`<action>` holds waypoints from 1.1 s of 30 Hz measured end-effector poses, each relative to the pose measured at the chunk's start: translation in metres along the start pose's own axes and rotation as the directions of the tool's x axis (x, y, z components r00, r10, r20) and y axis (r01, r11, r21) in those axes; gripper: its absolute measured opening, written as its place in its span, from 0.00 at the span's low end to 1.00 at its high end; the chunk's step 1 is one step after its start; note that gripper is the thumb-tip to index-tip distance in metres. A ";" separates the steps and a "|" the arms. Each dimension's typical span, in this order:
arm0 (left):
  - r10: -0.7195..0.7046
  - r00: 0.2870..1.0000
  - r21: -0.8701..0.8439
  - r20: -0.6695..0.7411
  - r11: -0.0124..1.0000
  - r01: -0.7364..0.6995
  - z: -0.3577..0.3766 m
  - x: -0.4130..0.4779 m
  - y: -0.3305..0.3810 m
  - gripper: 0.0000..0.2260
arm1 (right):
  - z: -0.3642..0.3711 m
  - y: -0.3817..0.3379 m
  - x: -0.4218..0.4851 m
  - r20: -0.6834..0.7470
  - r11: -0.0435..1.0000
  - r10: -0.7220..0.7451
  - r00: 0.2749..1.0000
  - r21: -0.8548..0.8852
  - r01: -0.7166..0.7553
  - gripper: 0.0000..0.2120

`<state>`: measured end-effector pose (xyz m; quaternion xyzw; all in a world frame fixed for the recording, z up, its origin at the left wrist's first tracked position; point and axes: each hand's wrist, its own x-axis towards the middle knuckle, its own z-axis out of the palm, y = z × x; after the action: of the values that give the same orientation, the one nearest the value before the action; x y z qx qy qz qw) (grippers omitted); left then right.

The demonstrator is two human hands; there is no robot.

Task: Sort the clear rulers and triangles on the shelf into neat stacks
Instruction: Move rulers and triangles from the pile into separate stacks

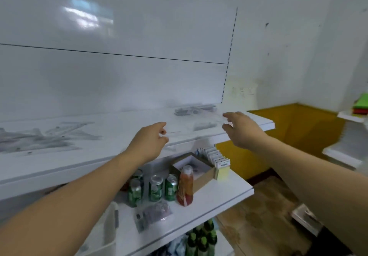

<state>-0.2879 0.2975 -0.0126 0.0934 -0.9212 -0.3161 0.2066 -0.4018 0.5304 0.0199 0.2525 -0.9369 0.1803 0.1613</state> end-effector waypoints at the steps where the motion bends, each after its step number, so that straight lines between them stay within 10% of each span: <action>1: -0.007 1.000 0.002 -0.010 1.000 0.007 0.012 0.005 0.009 0.23 | -0.002 0.016 0.001 0.001 1.000 0.010 1.000 0.001 -0.010 0.21; 22: -0.170 0.985 0.236 -0.020 0.957 0.170 0.122 0.135 0.049 0.22 | 0.074 0.114 0.186 0.135 0.986 -0.158 0.978 0.068 0.150 0.21; 33: -0.364 0.928 0.296 -0.078 0.881 0.370 0.129 0.138 0.064 0.21 | 0.119 0.099 0.289 0.284 0.876 -0.478 0.831 0.092 0.473 0.19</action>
<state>-0.4714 0.3757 -0.0208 0.2999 -0.9224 -0.2020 0.1354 -0.7171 0.4405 0.0032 0.5031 -0.8563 0.1027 0.0557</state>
